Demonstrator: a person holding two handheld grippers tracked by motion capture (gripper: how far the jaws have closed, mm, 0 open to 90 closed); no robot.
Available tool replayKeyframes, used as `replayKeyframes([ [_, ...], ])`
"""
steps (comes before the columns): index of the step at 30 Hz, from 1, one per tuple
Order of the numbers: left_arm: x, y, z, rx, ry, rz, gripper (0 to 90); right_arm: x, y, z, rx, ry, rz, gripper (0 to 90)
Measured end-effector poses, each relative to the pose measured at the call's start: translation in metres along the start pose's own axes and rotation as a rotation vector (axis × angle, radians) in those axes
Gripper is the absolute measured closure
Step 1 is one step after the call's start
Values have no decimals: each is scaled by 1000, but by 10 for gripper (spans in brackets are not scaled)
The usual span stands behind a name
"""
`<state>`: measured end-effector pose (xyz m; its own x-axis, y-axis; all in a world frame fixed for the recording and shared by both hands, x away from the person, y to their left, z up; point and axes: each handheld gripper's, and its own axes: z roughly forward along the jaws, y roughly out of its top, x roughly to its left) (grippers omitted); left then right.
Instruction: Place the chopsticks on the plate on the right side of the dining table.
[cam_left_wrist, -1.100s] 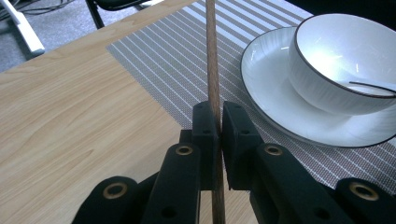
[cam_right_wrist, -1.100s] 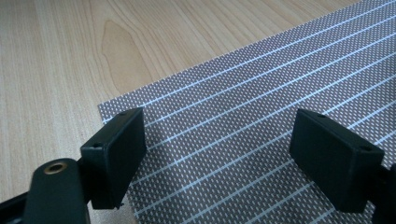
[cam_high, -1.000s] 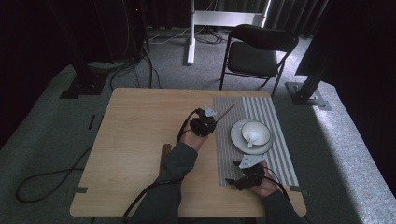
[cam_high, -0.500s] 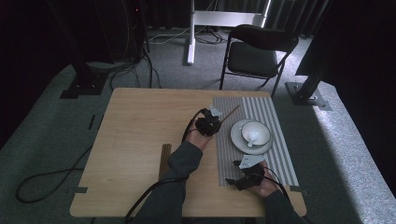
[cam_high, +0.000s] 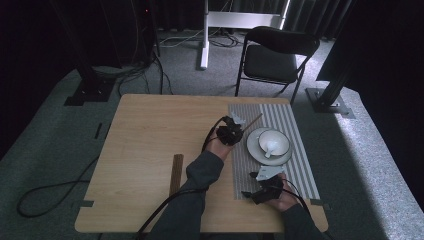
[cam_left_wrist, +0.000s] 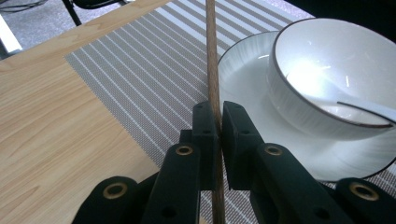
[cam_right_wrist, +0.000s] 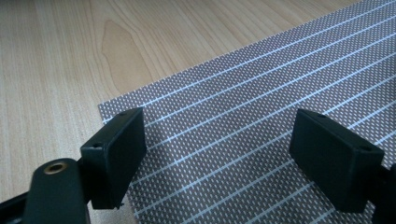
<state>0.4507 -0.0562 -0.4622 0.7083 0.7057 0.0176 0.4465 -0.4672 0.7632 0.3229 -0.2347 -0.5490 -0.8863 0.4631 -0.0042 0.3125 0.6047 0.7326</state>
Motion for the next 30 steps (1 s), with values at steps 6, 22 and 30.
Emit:
replayKeyframes([
  [6,-5,4,8,4,1,7,847,0,0,0,0,-1,-1,177],
  [22,-17,7,31,19,-14,1,847,0,0,0,0,-1,-2,177],
  [30,-23,5,43,41,-23,5,848,0,0,0,1,0,-2,177],
])
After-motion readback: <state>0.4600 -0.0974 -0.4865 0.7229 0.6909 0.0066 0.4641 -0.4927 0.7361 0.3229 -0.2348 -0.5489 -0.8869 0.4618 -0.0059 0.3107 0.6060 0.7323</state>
